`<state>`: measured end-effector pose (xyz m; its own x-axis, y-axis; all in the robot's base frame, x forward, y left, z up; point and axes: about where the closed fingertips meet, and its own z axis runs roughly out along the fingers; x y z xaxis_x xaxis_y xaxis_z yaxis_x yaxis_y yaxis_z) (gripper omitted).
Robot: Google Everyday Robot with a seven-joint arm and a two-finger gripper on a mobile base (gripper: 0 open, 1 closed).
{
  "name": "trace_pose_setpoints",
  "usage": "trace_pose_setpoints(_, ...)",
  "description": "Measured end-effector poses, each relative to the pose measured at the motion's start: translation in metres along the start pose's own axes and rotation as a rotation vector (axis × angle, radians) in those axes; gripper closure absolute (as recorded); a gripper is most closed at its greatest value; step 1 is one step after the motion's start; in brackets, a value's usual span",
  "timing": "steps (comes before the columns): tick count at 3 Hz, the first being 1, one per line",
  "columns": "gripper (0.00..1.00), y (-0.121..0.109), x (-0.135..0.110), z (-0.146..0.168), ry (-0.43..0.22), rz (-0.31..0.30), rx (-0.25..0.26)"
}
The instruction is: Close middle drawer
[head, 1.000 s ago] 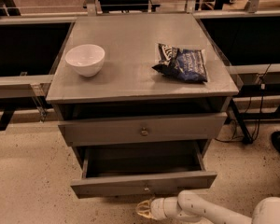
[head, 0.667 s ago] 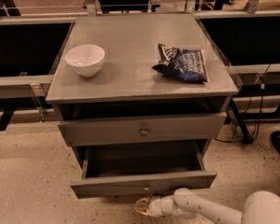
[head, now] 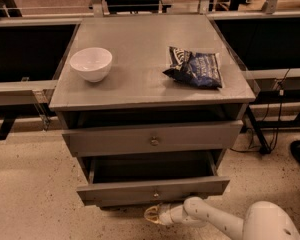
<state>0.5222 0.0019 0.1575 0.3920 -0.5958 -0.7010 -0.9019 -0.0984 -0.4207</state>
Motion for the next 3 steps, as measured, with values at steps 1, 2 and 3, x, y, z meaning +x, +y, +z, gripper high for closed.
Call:
trace_pose_setpoints(1, 1.00, -0.037, 0.025, 0.013, -0.009, -0.024, 0.018)
trace_pose_setpoints(2, 1.00, -0.037, 0.025, 0.013, -0.009, -0.024, 0.018)
trace_pose_setpoints(3, 1.00, -0.036, 0.009, 0.005, -0.009, -0.049, -0.019)
